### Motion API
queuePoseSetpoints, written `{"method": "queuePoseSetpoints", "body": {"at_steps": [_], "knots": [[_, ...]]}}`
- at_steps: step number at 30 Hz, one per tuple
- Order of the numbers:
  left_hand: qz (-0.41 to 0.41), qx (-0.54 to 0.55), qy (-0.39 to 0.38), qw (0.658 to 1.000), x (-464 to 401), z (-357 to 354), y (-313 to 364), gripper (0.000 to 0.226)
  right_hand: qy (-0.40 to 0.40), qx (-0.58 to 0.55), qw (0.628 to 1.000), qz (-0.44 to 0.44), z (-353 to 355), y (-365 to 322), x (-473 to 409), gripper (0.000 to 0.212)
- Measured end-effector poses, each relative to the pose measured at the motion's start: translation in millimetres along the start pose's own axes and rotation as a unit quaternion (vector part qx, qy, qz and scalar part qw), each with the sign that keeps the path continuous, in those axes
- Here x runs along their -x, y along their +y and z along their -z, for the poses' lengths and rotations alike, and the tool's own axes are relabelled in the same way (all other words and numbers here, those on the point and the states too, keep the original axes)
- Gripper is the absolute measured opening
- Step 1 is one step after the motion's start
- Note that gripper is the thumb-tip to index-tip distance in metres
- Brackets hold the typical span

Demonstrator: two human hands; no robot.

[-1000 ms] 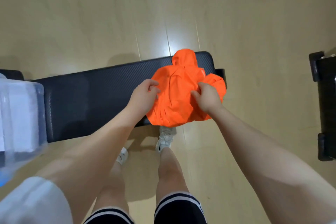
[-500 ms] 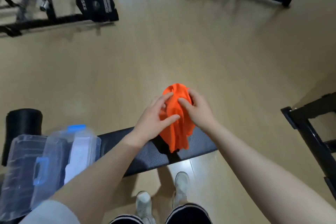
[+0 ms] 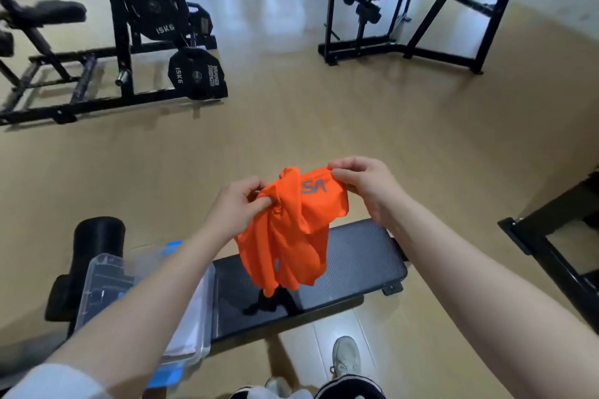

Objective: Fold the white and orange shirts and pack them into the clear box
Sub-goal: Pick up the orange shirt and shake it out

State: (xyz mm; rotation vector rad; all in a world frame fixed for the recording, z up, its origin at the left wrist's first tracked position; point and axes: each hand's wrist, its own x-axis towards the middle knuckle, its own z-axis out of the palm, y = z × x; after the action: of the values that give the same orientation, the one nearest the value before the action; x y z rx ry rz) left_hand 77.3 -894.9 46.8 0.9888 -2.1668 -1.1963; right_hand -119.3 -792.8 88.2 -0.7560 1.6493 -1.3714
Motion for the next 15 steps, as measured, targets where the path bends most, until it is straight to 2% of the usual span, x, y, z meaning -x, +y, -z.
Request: {"method": "queuePoseSetpoints", "body": {"at_steps": [3,5,8,10,15], "knots": [[0.004,-0.021,-0.034,0.999,10,9,-5,0.012,0.035,-0.012,0.999,0.002,-4,4,7,0.026],[0.017,-0.026,-0.051,0.998,14,12,-3,0.002,0.082,-0.018,0.996,0.015,-6,6,8,0.027],[0.032,-0.022,-0.06,0.997,16,15,-2,0.017,0.157,-0.034,0.987,0.009,-5,9,6,0.017],[0.04,-0.006,-0.061,0.997,17,17,-2,0.015,0.188,-0.068,0.98,-0.011,0,11,4,0.018],[0.03,0.058,-0.036,0.997,17,25,-2,0.028,0.193,-0.075,0.977,-0.047,20,5,5,0.018]]}}
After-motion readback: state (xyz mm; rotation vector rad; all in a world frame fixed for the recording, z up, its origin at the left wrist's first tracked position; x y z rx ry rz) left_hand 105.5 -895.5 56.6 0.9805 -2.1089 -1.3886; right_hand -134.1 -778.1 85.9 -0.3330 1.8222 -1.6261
